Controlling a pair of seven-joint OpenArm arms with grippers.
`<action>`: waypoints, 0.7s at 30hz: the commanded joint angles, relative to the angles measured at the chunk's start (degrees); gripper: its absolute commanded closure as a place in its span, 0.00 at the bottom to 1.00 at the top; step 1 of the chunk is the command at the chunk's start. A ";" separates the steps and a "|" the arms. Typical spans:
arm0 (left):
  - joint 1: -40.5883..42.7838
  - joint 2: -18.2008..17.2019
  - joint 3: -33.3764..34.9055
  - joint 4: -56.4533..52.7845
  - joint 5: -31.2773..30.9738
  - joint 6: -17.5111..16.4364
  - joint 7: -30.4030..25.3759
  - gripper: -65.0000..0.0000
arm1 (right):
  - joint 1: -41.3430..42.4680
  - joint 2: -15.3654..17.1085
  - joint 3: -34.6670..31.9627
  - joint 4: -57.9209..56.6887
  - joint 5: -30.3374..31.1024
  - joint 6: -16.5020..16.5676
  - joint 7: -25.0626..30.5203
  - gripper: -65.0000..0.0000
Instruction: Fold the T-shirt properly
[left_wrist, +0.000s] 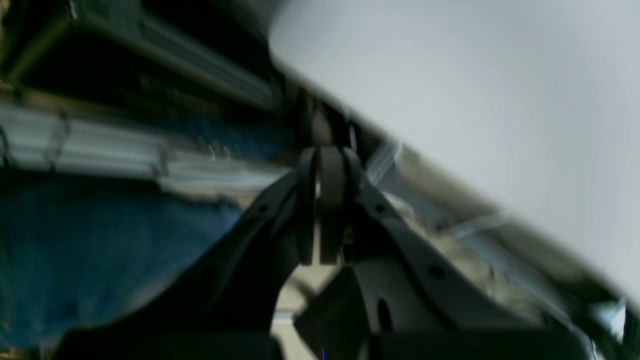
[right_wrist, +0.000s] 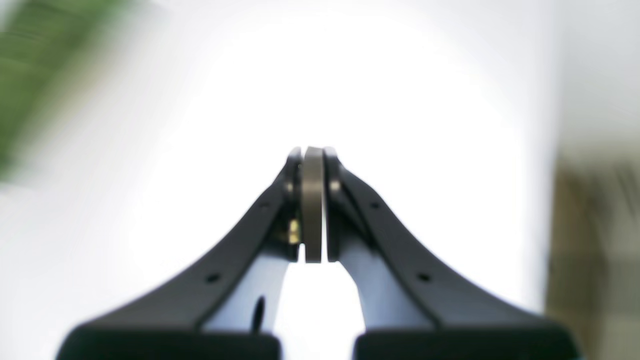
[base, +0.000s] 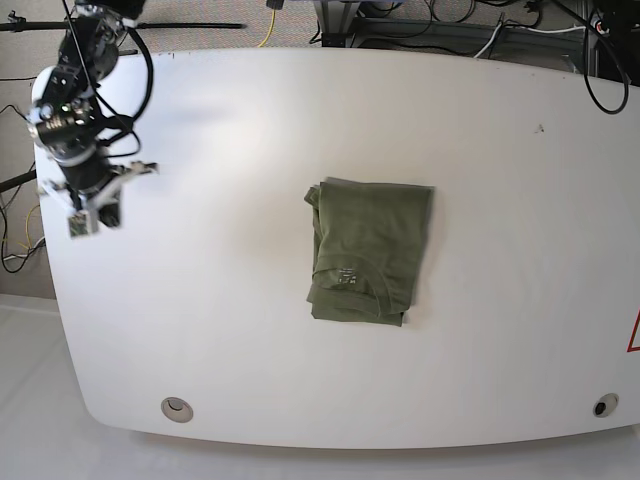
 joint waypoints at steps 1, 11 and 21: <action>2.82 0.51 -1.02 0.75 0.79 0.12 -1.04 1.00 | -2.22 -0.45 6.64 1.26 1.22 0.20 2.20 1.00; 6.69 7.28 4.26 -0.83 10.81 0.12 -3.41 1.00 | -10.13 -7.05 29.94 0.91 0.70 0.02 2.20 1.00; 7.30 12.47 12.26 -11.29 26.20 0.12 -14.84 1.00 | -12.50 -15.40 40.93 -7.27 -11.96 0.55 2.47 1.00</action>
